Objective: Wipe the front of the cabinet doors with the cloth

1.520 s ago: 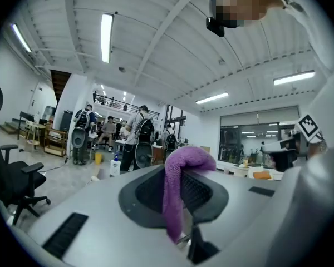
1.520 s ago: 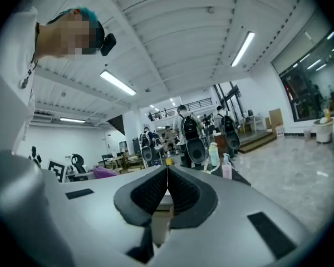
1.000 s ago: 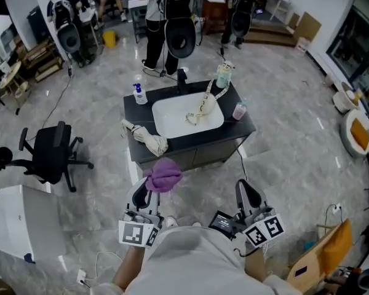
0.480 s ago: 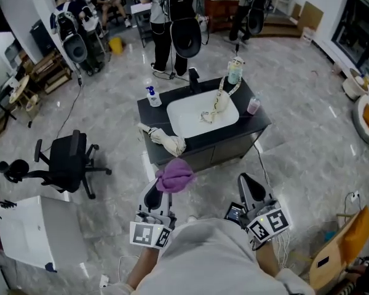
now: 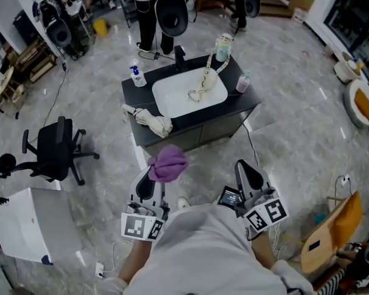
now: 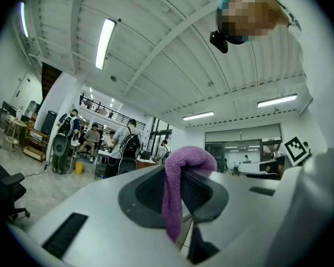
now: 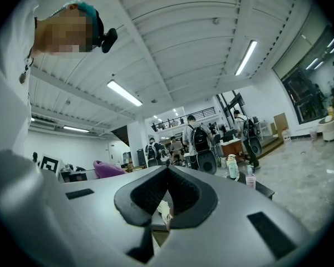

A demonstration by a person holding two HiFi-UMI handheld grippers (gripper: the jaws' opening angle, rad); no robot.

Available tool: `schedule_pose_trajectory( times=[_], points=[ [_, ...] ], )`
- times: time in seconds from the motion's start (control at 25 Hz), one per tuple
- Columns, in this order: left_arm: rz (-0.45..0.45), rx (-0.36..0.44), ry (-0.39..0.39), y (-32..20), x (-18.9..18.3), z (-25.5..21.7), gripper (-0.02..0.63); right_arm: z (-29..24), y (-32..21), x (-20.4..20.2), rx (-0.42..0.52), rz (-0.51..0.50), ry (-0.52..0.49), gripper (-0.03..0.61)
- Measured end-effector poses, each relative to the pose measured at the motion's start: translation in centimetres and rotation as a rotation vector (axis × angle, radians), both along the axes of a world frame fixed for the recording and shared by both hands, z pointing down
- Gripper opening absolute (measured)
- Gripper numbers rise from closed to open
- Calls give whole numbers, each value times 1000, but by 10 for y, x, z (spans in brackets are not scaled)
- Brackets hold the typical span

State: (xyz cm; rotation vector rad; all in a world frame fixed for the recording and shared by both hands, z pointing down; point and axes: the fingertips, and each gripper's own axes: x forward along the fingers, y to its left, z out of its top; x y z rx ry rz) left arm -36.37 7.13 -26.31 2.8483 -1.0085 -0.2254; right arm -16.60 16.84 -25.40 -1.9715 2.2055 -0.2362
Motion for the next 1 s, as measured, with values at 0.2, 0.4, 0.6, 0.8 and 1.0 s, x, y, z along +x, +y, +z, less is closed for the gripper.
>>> schedule_pose_trajectory(
  times=[0.2, 0.4, 0.6, 0.8, 1.0],
  points=[
    [-52, 10, -13, 13, 15, -3, 51, -3, 2, 11, 7, -73, 3, 25],
    [-144, 24, -15, 42, 53, -6, 51, 4, 22, 51, -10, -172, 12, 25],
    [-291, 1, 7, 93, 108, 4, 51, 14, 51, 119, -32, -297, 29, 25],
    [-434, -70, 11, 167, 146, 22, 51, 41, 88, 178, -94, -403, 26, 25],
    [-546, -79, -52, 234, 139, 5, 52, 38, 116, 182, -116, -504, -8, 26]
  ],
)
